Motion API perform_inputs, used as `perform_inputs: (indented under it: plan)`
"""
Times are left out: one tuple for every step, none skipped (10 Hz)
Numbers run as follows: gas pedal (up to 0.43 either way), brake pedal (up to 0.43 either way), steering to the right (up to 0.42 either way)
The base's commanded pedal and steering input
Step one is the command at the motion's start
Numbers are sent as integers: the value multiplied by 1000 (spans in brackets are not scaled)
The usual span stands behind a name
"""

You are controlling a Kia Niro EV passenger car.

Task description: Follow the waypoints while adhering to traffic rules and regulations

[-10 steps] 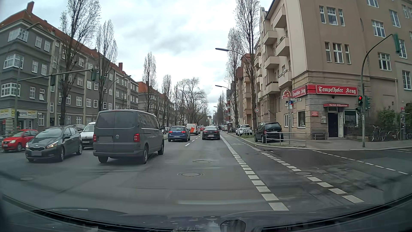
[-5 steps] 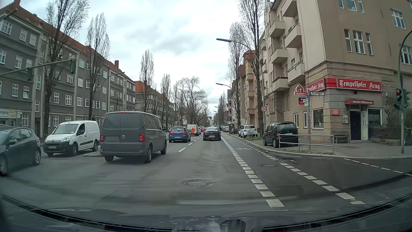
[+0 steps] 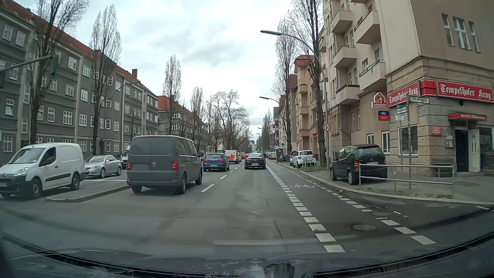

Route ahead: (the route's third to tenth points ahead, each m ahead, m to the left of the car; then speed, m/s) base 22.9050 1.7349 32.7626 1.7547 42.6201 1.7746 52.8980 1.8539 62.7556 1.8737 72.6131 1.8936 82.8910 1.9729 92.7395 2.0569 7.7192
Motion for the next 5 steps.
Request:
perform_inputs:
  plan:
    - [79,12,-3]
    - [79,12,-3]
    - [79,12,-3]
    - [67,12,-2]
    - [67,12,-2]
